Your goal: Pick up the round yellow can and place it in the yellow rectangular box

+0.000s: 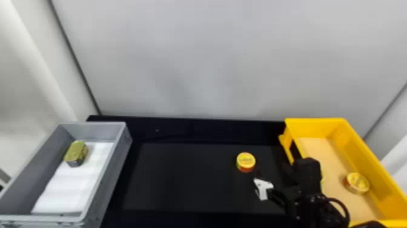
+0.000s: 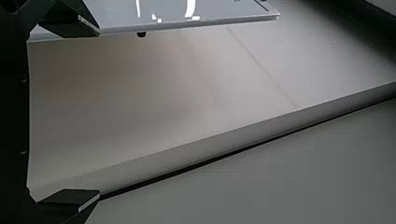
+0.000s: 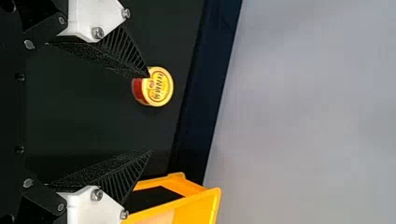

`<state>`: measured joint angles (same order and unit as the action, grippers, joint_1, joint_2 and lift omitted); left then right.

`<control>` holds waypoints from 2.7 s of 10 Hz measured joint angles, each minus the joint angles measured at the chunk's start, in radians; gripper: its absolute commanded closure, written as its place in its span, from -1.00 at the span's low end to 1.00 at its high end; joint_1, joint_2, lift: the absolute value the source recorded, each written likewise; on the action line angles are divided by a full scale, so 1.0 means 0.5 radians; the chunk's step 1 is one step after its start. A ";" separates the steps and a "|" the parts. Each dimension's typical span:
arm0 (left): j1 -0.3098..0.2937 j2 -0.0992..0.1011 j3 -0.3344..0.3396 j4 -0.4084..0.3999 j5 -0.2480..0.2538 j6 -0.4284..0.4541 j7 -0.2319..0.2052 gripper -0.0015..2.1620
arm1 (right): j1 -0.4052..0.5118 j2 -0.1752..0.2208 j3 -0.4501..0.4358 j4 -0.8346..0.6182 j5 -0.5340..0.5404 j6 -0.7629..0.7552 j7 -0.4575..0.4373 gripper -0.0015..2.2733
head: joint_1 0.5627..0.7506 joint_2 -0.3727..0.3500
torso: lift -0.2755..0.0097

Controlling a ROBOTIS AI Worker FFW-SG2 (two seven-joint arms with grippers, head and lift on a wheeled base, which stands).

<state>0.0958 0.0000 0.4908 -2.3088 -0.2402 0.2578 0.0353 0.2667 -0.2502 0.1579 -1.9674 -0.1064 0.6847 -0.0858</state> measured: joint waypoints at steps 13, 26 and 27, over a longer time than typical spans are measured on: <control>-0.008 0.000 -0.048 0.005 -0.005 0.003 0.003 -0.94 | -0.440 0.001 0.076 0.588 0.217 0.019 0.523 -0.81 | 0.38 0.07 | 0.54; -0.023 0.000 -0.093 0.009 -0.022 0.001 0.006 -0.94 | -0.827 0.132 0.190 1.216 0.266 -0.221 0.480 -0.81 | 0.38 0.07 | 0.54; -0.023 0.000 -0.097 0.009 -0.024 0.001 0.006 -0.94 | -0.872 0.146 0.182 1.312 0.265 -0.246 0.471 -0.81 | 0.38 0.07 | 0.54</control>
<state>0.0844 0.0000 0.4425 -2.3041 -0.2522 0.2580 0.0383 -0.1693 -0.1770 0.2491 -1.3117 0.0259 0.5615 0.1498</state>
